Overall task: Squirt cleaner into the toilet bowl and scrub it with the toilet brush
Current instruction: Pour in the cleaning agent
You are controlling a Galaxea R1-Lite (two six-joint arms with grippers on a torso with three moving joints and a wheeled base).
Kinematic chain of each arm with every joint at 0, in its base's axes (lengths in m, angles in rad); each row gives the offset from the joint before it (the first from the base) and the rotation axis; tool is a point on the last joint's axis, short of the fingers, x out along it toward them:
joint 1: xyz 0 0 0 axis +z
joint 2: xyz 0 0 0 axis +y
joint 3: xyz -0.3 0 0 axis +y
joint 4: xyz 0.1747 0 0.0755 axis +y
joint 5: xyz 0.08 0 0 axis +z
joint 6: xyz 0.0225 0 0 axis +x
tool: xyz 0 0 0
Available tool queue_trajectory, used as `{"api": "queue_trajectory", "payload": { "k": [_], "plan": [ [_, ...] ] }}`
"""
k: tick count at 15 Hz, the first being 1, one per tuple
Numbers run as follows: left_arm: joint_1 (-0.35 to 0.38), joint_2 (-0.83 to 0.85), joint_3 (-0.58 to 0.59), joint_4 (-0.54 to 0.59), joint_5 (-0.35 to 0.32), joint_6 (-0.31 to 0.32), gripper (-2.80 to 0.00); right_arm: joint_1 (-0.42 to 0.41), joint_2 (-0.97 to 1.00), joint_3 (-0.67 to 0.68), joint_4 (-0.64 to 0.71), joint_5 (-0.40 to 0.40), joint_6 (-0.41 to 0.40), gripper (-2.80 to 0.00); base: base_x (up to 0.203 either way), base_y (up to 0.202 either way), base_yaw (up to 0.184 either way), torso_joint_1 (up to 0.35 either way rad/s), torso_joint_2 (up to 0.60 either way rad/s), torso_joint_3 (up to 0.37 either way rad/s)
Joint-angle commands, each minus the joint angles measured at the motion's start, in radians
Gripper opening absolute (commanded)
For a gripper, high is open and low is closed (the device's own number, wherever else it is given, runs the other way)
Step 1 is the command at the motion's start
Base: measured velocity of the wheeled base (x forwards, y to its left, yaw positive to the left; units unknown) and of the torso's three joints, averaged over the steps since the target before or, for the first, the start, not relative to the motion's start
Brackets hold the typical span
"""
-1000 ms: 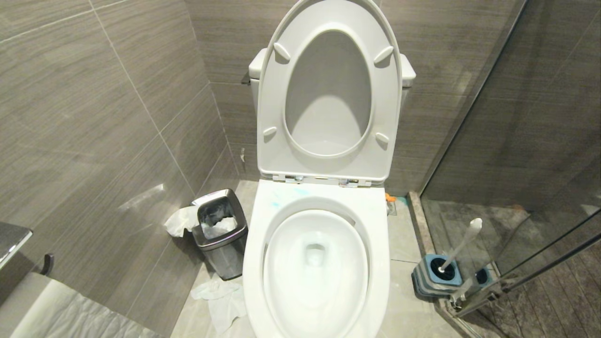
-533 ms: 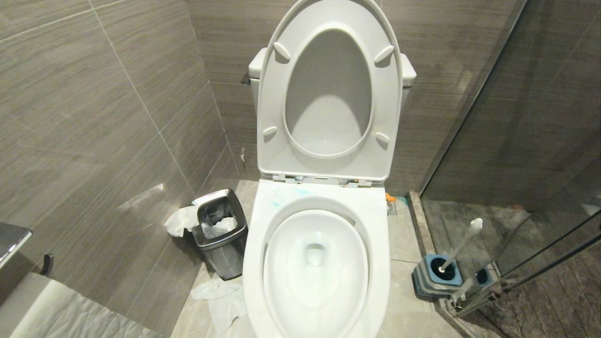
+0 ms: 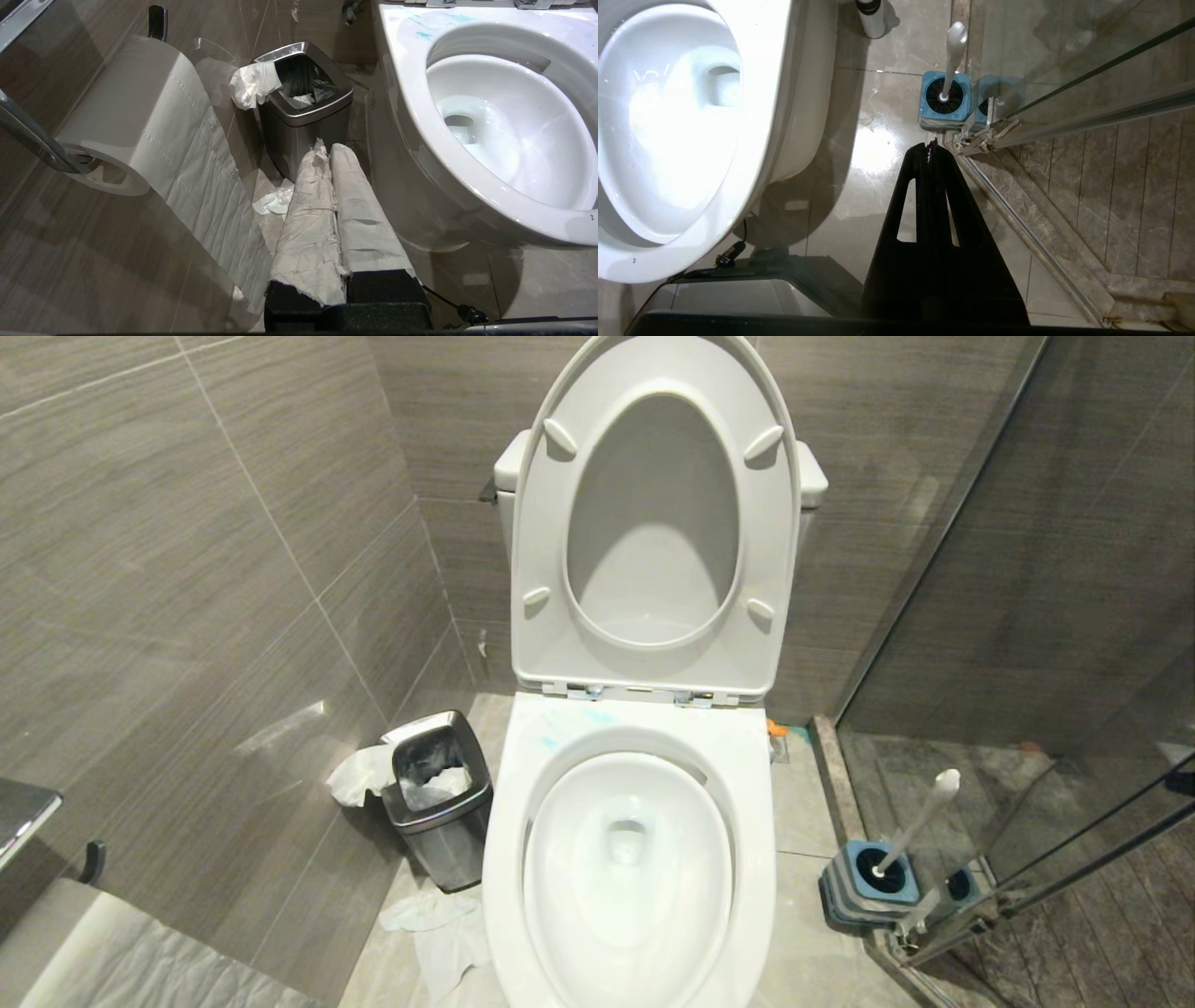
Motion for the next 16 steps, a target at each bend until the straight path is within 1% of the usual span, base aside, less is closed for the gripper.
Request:
{"api": "queue_trajectory", "payload": {
  "k": [1, 6, 8, 11, 14, 16],
  "plan": [
    [0.001, 0.001, 0.0, 0.0, 0.0, 0.0, -2.8, -0.002, 0.0, -0.014, 0.001, 0.005, 0.0, -2.8, 0.0, 0.0, 0.0, 0.0, 0.0, 0.0],
    [0.001, 0.001, -0.001, 0.004, 0.004, 0.006, -2.8, -0.002, -0.009, -0.01, 0.001, 0.004, 0.002, -2.8, 0.0, 0.0, 0.0, 0.0, 0.0, 0.0],
    [0.001, 0.001, -0.004, 0.009, 0.006, 0.006, -2.8, -0.002, -0.015, 0.015, 0.001, 0.0, 0.002, -2.8, 0.0, 0.0, 0.0, 0.001, 0.0, -0.038],
    [0.001, 0.001, -0.004, 0.01, 0.006, 0.005, -2.8, -0.002, -0.022, 0.074, -0.014, -0.001, 0.002, -2.8, 0.0, 0.0, 0.0, 0.001, 0.0, -0.163],
    [0.0, 0.001, -0.004, 0.01, 0.006, 0.005, -2.8, -0.002, -0.024, 0.138, -0.078, -0.003, 0.0, -2.8, 0.0, 0.0, 0.0, 0.003, 0.01, -0.195],
    [0.0, 0.001, -0.004, 0.01, 0.006, 0.006, -2.8, -0.002, -0.039, 0.155, -0.078, -0.001, -0.001, -2.8, 0.0, 0.0, 0.0, 0.006, 0.0, -0.193]
  ]
}}
